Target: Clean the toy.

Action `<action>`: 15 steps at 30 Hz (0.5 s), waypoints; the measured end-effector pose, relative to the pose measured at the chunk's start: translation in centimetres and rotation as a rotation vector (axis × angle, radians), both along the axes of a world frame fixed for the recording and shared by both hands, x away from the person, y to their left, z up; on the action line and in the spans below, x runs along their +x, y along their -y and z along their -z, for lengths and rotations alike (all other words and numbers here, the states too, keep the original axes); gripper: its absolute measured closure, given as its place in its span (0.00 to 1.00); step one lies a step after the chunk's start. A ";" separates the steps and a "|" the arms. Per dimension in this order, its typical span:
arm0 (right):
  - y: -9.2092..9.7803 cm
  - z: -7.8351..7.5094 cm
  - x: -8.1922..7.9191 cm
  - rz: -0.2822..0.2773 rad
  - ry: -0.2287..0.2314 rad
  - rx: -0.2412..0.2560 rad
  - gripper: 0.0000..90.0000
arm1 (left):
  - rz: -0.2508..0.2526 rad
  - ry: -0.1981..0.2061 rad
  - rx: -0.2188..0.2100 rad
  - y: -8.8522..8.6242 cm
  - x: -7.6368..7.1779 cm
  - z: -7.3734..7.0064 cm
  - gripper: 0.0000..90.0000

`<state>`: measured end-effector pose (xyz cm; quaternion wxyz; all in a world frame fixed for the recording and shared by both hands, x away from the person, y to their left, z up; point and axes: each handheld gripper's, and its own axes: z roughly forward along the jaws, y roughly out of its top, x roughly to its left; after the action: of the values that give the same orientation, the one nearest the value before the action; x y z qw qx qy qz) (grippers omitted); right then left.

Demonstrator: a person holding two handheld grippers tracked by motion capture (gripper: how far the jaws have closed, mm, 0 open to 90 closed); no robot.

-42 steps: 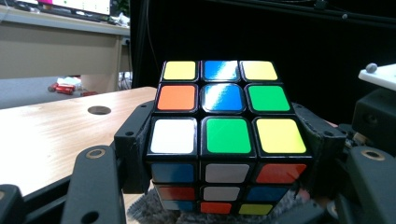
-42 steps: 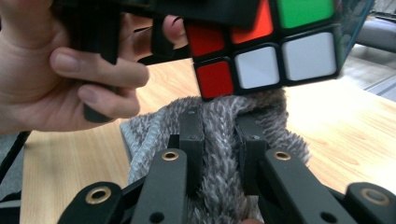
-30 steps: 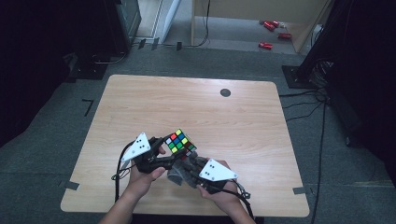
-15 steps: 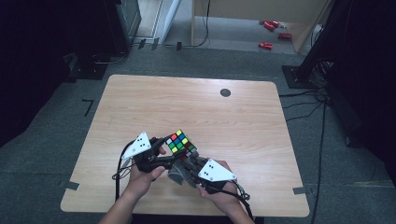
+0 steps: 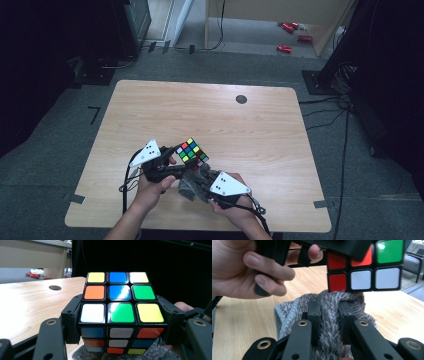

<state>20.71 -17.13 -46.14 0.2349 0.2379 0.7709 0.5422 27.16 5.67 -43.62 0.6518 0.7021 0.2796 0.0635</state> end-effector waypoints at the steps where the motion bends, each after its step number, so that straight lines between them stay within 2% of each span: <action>1: 0.8 -0.2 0.4 0.031 -0.009 0.033 0.86 | 0.006 -0.002 0.002 0.1 -0.1 0.0 0.39; 2: 1.3 -0.3 0.6 0.053 -0.019 0.052 0.86 | 0.009 0.003 0.013 0.2 -0.1 0.0 0.39; 5: 1.9 -0.4 0.9 0.085 -0.042 0.067 0.86 | 0.010 0.002 0.026 0.3 -0.1 0.1 0.39; 7: 1.2 -0.2 0.6 0.067 -0.046 0.049 0.86 | 0.010 -0.007 0.024 0.4 0.0 0.1 0.39; 9: 0.4 0.1 0.3 0.025 -0.048 0.030 0.86 | 0.000 -0.012 0.022 0.3 0.0 0.1 0.39; 10: 0.4 0.1 0.3 0.025 -0.048 0.030 0.86 | 0.000 -0.012 0.022 0.3 0.0 0.1 0.39; 11: -0.2 0.2 -0.1 -0.007 -0.038 0.013 0.85 | -0.003 -0.014 0.022 0.2 0.1 0.1 0.39; 15: -0.1 0.0 0.0 -0.010 -0.030 0.005 0.85 | -0.001 -0.022 0.013 0.1 0.1 0.0 0.39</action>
<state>20.69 -17.08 -46.16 0.2198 0.2426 0.7743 0.5415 27.27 5.56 -43.65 0.6440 0.7068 0.2870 0.0580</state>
